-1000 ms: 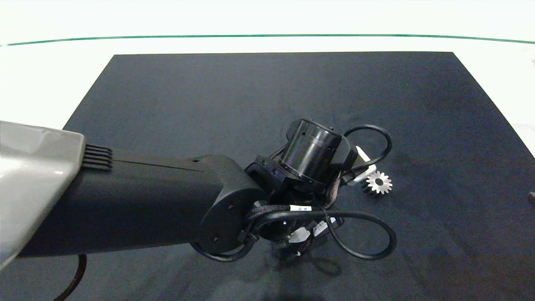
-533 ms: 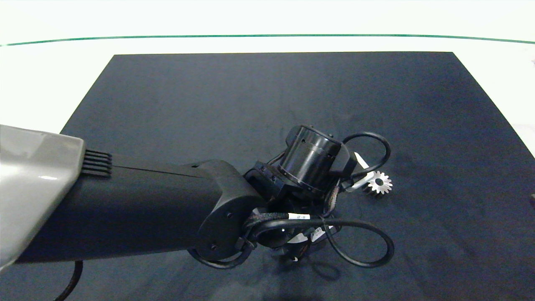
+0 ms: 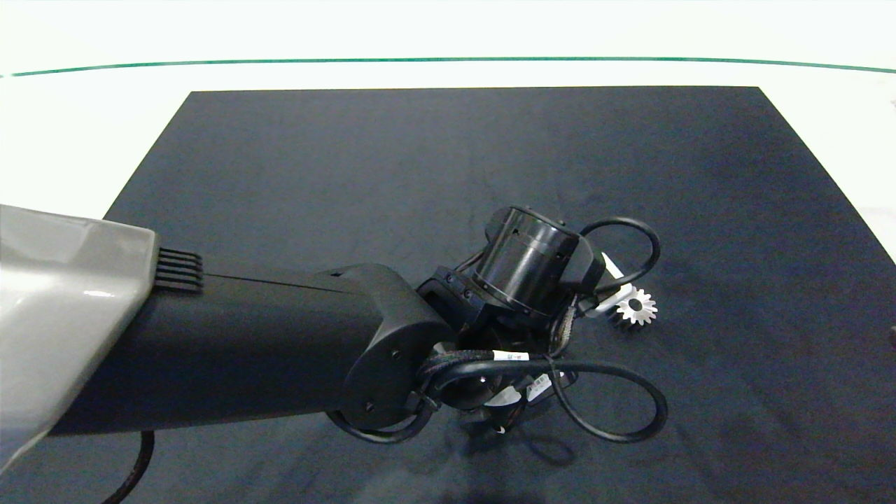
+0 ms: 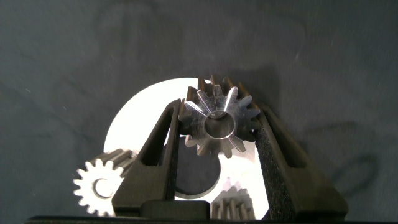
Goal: Remove an incorrectly installed larger gear and replace it with the correct smaller gear
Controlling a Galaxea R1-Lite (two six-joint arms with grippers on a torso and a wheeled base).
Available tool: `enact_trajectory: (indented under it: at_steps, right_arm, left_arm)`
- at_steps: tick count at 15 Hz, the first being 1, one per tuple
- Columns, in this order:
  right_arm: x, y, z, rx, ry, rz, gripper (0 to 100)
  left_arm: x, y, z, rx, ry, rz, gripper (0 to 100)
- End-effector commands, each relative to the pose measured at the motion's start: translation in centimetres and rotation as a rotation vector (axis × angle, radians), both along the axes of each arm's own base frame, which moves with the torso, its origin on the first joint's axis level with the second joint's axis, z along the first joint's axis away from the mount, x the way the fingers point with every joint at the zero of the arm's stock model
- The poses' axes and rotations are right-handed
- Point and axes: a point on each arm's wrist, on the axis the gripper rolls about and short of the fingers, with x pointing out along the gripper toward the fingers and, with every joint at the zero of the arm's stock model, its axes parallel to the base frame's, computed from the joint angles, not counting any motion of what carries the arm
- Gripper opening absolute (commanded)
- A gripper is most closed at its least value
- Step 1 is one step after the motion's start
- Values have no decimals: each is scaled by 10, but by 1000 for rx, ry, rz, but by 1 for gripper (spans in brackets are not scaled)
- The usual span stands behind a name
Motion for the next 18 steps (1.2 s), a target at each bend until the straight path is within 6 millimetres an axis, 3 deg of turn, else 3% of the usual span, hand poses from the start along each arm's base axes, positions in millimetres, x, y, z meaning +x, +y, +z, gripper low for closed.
enact_trajectory:
  at_steps: [1, 18]
  right_arm:
    - [0, 0, 0, -2, 2, 1, 100]
    - [-1, 0, 0, 5, 0, 0, 100]
  left_arm:
    - [0, -1, 1, 0, -4, 0, 22]
    - [-3, -12, -11, 38, 5, -5, 22]
